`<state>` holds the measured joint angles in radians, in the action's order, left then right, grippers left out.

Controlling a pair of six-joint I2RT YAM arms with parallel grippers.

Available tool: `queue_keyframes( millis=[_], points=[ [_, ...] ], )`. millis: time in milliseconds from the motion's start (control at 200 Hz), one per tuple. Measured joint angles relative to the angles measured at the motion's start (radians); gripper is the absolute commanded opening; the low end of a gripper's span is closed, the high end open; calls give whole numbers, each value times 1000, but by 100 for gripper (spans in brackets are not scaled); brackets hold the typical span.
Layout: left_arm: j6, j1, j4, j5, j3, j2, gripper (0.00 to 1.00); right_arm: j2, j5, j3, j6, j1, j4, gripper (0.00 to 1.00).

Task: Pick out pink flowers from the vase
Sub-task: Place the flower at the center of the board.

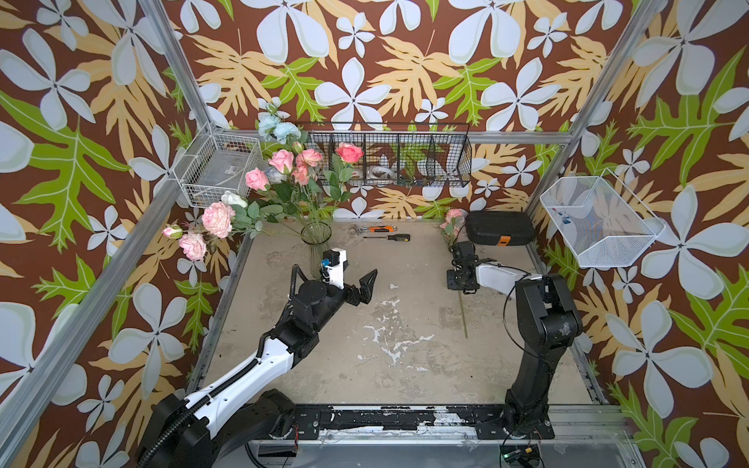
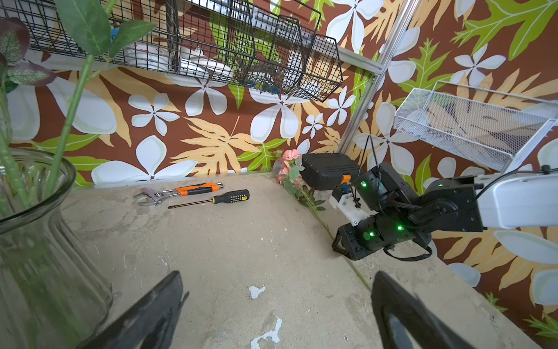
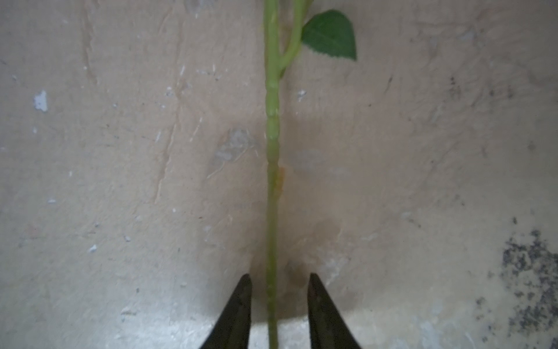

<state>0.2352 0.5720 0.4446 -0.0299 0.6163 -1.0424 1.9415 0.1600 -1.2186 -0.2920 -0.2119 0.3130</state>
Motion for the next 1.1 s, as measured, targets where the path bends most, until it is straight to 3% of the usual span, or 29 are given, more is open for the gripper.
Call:
queue_keyframes(
  millis=[55,100,185,235,290,325,495,656,816,1101],
  points=[
    [0,0,-1,-8,6,-12,96,2,-13,-8,1,-1,-1,49],
    [-2,0,-5,-18,10,-19,95,1,-24,-12,-4,-1,-5,63],
    [-13,-3,-20,-42,26,-27,94,-37,-34,-5,-17,-3,-11,75],
    [-24,-9,-23,-56,39,-29,93,-78,-39,4,-20,-3,-14,90],
    [-26,-19,-31,-76,54,-29,92,-138,-52,23,-39,-3,-34,93],
    [-26,-29,-31,-89,56,-25,90,-183,-58,39,-42,-2,-49,100],
    [55,-166,-27,-116,-21,23,84,-427,-130,172,-101,-3,-194,100],
    [172,-340,68,-159,-208,134,75,-607,-206,339,-127,-20,-363,97],
    [185,-371,277,-208,-355,165,76,-717,-267,475,-141,-77,-539,97],
    [99,-439,611,-250,-357,-19,82,-757,-317,548,-117,-163,-719,96]
  ],
)
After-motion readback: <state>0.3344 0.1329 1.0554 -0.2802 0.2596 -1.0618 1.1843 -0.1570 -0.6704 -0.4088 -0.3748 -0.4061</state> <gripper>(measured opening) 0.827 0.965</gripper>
